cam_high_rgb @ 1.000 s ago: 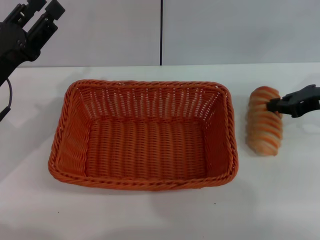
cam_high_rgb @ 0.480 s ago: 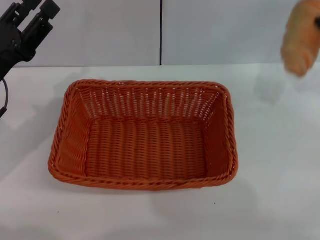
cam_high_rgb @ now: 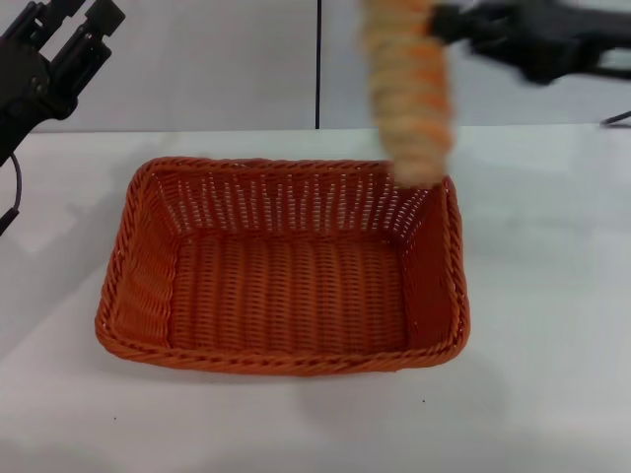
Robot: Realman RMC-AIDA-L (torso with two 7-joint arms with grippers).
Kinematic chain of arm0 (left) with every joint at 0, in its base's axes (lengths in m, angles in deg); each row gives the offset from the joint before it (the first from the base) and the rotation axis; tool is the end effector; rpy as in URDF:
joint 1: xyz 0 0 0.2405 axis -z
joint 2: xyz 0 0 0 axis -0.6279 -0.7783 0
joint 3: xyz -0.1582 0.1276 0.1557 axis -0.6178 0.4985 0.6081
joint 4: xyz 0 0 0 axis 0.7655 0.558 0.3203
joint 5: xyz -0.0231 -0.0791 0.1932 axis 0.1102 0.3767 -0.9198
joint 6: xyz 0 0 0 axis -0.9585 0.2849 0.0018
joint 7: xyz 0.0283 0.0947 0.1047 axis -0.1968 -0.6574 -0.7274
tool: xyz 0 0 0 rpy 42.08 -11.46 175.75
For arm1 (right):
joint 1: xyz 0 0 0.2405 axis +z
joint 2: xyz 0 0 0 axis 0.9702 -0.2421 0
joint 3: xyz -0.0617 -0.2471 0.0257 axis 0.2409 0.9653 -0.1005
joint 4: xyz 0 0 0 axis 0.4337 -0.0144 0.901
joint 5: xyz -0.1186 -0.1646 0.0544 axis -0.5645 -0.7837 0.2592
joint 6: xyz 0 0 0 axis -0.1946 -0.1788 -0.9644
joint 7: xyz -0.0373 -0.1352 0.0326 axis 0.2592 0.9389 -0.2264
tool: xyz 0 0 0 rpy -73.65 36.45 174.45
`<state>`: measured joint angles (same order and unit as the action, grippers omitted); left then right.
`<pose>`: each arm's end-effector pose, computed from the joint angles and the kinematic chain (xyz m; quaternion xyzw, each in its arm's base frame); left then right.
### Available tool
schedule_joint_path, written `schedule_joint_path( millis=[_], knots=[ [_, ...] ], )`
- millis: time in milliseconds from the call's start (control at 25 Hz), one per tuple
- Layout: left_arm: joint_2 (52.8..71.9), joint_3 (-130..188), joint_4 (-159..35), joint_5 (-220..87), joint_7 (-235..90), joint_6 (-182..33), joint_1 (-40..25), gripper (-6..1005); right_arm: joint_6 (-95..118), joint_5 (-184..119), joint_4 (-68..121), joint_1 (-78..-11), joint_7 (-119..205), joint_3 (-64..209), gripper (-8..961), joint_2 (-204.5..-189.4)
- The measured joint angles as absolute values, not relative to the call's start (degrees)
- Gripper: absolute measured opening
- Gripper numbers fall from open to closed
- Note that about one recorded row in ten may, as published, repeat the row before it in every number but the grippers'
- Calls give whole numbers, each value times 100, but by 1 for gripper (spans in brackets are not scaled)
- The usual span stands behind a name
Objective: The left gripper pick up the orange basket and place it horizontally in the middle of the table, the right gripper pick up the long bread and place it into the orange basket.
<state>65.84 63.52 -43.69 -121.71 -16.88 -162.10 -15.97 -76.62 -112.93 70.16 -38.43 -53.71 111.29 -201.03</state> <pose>-0.2748 0.3101 0.0484 -0.7484 -0.1717 -0.5378 0.3481 0.1584 0.3676 0.0512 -0.9075 0.1897 0.3716 0.0489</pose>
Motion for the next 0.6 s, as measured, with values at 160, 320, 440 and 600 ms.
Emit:
schedule_joint_path(
  millis=[160,320,440,600],
  knots=[
    [6582,6352,-4371,-12131,-1690,-16192,-1584,603,-7228,-11446,6418,-3389,-5274,11916,46,-20150],
    [6579,6352,-4371,-12099,-1727,-16151,-1596,603,-6742,-11592,6017,-3217,-5217,12209,69,-20169],
    [6578,6352,-4371,-12095,-1756,-16137,-1611,603,-6679,-11598,6008,-3233,-5216,12230,139,-20174],
    [6576,6352,-4371,-12089,-1762,-16127,-1612,603,-6658,-11597,6032,-3296,-5216,12211,224,-20175]
  ],
)
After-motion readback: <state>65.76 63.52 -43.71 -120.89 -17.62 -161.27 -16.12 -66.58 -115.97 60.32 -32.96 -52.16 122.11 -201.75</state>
